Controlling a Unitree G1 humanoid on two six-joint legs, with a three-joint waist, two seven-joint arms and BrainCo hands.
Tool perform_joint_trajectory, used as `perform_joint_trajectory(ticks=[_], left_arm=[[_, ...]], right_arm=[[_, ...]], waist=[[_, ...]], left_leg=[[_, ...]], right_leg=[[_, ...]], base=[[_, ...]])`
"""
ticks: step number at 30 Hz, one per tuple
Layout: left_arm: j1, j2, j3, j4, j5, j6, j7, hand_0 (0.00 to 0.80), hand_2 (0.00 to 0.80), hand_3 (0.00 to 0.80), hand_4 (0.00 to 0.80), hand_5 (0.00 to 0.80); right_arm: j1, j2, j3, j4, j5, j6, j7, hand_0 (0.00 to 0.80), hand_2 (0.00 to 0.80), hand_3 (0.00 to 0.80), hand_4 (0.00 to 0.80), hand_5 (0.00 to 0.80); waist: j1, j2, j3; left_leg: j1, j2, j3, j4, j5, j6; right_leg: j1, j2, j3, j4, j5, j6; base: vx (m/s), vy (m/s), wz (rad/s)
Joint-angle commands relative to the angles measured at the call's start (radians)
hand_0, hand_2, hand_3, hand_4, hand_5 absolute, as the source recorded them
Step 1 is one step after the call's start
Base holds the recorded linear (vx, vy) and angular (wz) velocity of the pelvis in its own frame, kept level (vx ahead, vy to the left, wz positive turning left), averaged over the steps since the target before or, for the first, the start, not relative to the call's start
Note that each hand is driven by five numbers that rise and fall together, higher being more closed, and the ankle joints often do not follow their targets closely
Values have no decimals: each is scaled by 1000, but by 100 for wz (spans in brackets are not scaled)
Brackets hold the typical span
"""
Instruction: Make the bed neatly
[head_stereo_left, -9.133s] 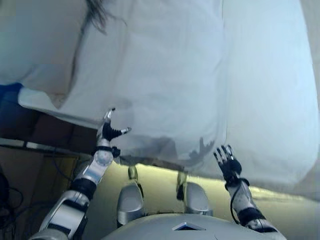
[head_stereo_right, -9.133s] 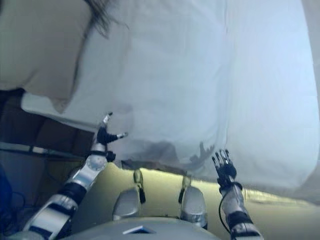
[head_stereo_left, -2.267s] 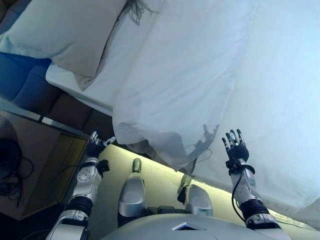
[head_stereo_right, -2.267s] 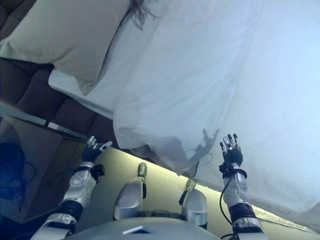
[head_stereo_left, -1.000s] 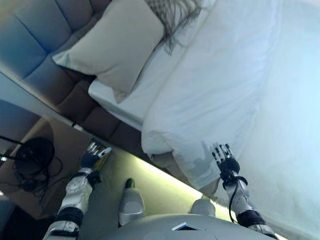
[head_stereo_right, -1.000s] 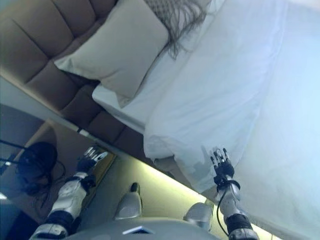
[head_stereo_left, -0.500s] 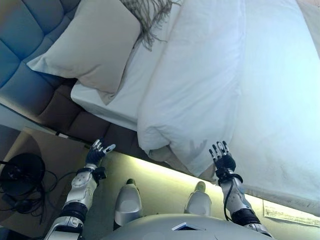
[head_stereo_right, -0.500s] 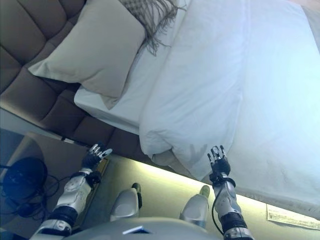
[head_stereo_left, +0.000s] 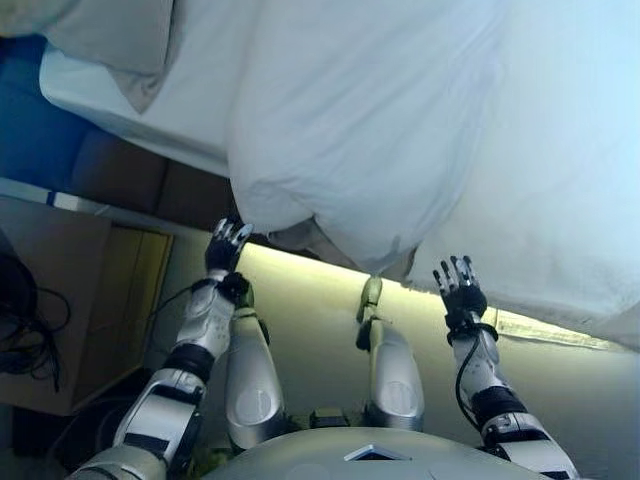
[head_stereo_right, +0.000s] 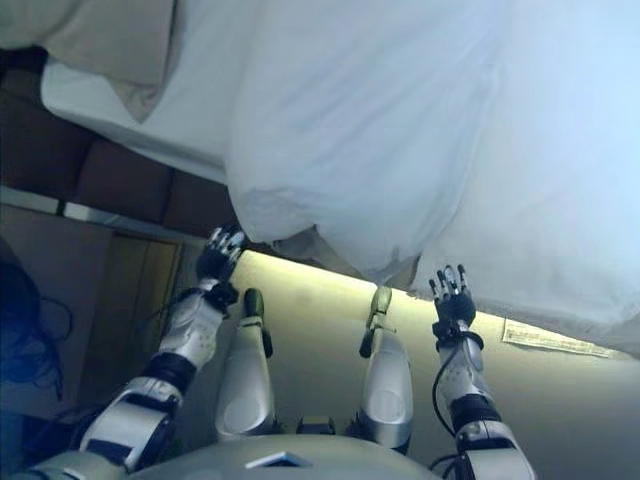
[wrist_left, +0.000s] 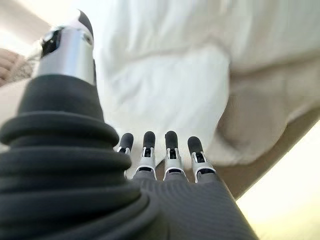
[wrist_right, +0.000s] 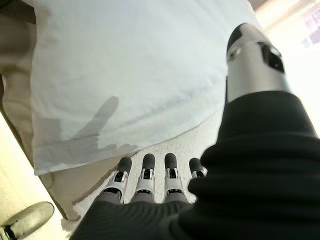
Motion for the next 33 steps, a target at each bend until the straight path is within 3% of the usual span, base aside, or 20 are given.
perform_joint_trajectory(ticks=[1, 3, 6, 7, 12, 18, 24, 33], left_arm=[[-32, -24, -12, 6, -153, 8, -99, 0, 0, 0, 0, 0], [-39, -64, -20, -1, -316, 57, -174, 0, 0, 0, 0, 0], [-44, -115, 28, -8, -599, 179, -282, 0, 0, 0, 0, 0], [-41, -122, 39, -12, -624, 196, -296, 0, 0, 0, 0, 0], [-26, -150, -31, -42, -625, 185, -292, 0, 0, 0, 0, 0], [-7, -159, -39, -38, -684, 280, -324, 0, 0, 0, 0, 0], [-8, -169, -73, -38, -628, 271, -284, 0, 0, 0, 0, 0], [-22, -130, -34, -24, -673, 276, -296, 0, 0, 0, 0, 0]], right_arm=[[-5, -30, -32, -87, 22, -73, 26, 0, 0, 0, 0, 0], [-28, -27, -22, -104, 15, -80, 17, 0, 0, 0, 0, 0], [-54, -13, -5, -105, 15, -93, -4, 0, 0, 0, 0, 0], [-62, -7, -2, -100, 19, -96, -7, 0, 0, 0, 0, 0], [-71, 13, 26, -117, 52, -126, -7, 0, 0, 0, 0, 0], [-87, 17, 40, -133, 75, -157, -14, 0, 0, 0, 0, 0], [-99, 28, 47, -150, 91, -196, -24, 0, 0, 0, 0, 0], [-103, 13, 53, -203, 105, -232, -39, 0, 0, 0, 0, 0]], waist=[[-5, 5, 8], [-10, 3, 29], [-8, -9, 52], [-7, -13, 59], [10, -25, 87], [31, -31, 108], [49, -46, 129], [59, -82, 138]], left_leg=[[6, -1, 25, -72, 83, 37], [-14, 2, 25, -70, 89, 40], [-33, 7, 24, -44, 62, 32], [-40, 12, 23, -38, 60, 30], [-61, 20, 22, -56, 82, 33], [-96, 18, 0, -34, 82, 38], [-143, 12, -18, 3, 73, 44], [-300, 21, -68, 226, -7, 74]], right_leg=[[-17, -40, 22, 140, -82, 47], [-40, -38, 25, 154, -88, 45], [-62, -40, 33, 191, -118, 52], [-67, -39, 30, 195, -120, 49], [-61, -30, 4, 169, -102, 45], [-68, -41, -22, 177, -98, 45], [-91, -48, -38, 189, -92, 46], [-233, -54, -2, 372, -150, 25]], base=[[-62, -32, 8], [-63, -39, 2], [28, -77, 1], [-35, -88, 2], [-13, -98, 0], [16, -63, 8], [9, -51, 8], [-11, -46, 1]])
